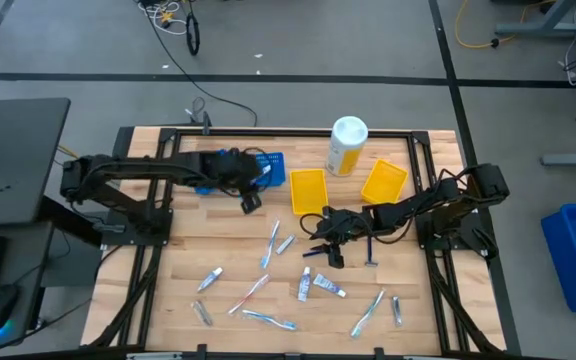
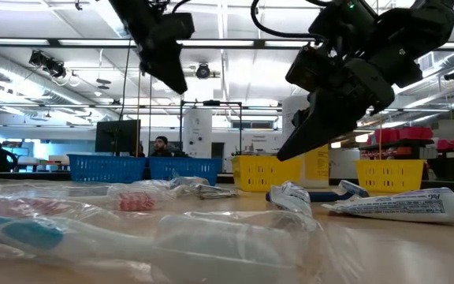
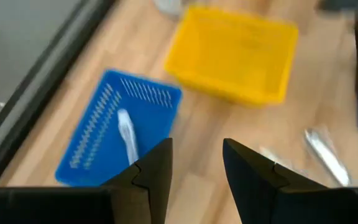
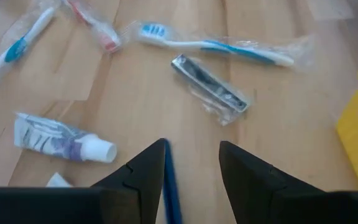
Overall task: Pick & Place Travel size toiletries
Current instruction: Put the blue razor into the left yellow bin
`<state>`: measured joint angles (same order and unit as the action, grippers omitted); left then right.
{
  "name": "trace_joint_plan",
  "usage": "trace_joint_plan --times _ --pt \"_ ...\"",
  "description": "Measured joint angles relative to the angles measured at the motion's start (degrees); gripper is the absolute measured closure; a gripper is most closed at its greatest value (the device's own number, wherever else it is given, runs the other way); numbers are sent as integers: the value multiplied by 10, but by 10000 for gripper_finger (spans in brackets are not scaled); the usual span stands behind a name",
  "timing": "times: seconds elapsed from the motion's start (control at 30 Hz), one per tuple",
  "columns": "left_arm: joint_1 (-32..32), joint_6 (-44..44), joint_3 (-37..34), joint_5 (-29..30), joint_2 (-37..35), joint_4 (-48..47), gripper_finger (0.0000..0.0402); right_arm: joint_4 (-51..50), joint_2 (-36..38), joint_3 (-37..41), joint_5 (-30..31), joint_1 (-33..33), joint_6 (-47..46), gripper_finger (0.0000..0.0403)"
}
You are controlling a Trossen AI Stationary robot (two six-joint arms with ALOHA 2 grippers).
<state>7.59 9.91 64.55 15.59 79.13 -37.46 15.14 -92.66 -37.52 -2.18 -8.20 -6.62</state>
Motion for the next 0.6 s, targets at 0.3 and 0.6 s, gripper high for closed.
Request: trace_joint_plan --times 0.3,0.6 --pt "-79 -8 -73 -2 -5 36 253 -19 0 0 0 -25 0 226" --pt "-142 -15 -226 -3 -5 301 253 -25 -8 7 0 -27 0 221"
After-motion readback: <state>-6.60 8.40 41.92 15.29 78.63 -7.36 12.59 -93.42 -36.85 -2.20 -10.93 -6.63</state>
